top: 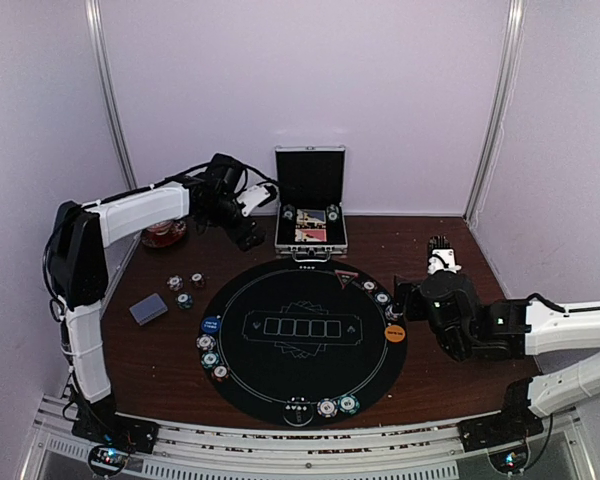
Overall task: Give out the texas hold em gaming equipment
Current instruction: Place the poker chips pile at the big blind area, then pick up the pile of poker chips from the pile of poker chips.
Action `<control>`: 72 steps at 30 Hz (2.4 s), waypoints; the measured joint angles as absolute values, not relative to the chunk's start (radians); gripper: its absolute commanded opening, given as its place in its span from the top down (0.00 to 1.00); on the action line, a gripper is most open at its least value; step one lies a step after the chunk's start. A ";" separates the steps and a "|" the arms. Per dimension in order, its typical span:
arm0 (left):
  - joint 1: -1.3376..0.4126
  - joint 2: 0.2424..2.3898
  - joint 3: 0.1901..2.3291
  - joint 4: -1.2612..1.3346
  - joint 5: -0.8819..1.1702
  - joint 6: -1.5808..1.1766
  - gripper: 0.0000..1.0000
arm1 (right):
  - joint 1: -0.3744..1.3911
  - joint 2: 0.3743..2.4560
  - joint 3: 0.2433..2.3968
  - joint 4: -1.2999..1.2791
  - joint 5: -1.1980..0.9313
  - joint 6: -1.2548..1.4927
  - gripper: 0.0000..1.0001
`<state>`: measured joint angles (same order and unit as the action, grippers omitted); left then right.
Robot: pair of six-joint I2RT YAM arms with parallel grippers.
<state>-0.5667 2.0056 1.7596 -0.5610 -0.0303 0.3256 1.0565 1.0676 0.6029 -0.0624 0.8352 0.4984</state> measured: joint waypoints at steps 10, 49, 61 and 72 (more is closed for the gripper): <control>-0.312 2.006 1.596 -0.661 0.029 0.331 0.02 | 1.056 1.092 0.603 -0.062 0.826 0.495 0.00; -0.178 2.086 1.484 -0.664 0.169 0.399 0.34 | 1.061 1.061 0.603 -0.062 0.804 0.493 0.00; -0.178 2.086 1.484 -0.664 0.197 0.399 0.42 | 1.061 1.061 0.603 -0.063 0.804 0.493 0.00; -0.178 2.086 1.484 -0.663 0.197 0.398 0.47 | 1.061 1.061 0.603 -0.062 0.804 0.493 0.00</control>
